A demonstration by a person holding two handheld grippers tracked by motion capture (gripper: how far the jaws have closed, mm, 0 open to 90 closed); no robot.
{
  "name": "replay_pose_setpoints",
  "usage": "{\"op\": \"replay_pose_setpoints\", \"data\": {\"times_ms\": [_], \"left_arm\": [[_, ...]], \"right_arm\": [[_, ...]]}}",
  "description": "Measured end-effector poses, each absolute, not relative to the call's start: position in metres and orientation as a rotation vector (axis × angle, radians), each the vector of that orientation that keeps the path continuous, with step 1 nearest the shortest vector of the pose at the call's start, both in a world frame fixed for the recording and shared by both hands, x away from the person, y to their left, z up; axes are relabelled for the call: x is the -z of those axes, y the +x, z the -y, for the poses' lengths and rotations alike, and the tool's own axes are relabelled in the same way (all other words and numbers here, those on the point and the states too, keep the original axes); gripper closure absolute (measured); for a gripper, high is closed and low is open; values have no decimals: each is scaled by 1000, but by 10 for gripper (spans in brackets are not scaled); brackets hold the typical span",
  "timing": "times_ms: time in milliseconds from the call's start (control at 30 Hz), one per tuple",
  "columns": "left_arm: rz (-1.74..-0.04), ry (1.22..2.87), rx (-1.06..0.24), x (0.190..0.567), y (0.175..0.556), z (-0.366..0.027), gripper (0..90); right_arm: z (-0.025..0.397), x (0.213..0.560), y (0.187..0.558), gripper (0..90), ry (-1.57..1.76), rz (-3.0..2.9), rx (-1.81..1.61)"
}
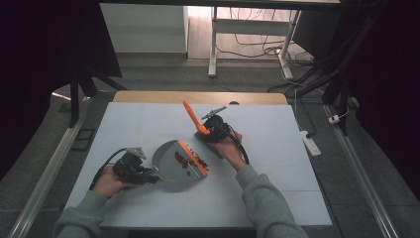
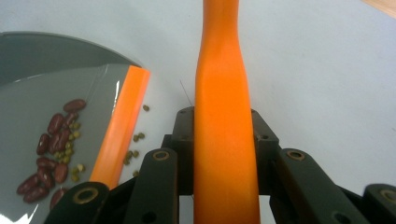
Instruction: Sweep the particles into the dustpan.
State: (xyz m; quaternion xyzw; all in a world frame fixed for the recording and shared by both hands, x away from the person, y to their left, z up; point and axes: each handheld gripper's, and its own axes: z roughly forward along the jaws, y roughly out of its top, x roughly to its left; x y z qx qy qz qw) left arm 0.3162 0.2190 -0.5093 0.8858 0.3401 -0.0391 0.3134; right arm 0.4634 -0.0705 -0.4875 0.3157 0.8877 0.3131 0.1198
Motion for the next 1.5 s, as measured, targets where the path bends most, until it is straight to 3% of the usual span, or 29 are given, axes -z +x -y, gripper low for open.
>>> {"op": "replay_pose_setpoints", "data": {"times_ms": [333, 733, 1033, 1300, 1500], "left_arm": [[-898, 2333, 100, 509, 316, -219, 614], [-897, 2339, 98, 509, 316, -218, 613], [-895, 2343, 98, 510, 315, -218, 613], [-894, 2353, 107, 511, 315, -218, 613], [-897, 2349, 104, 510, 315, -217, 613]], "right_arm": [[32, 489, 455, 705, 798, -2679, -854], [26, 477, 427, 704, 688, -2761, -1041], [47, 463, 426, 704, 723, -2649, -1034], [76, 480, 440, 704, 873, -2595, -934], [74, 489, 459, 704, 915, -2577, -914]]}}
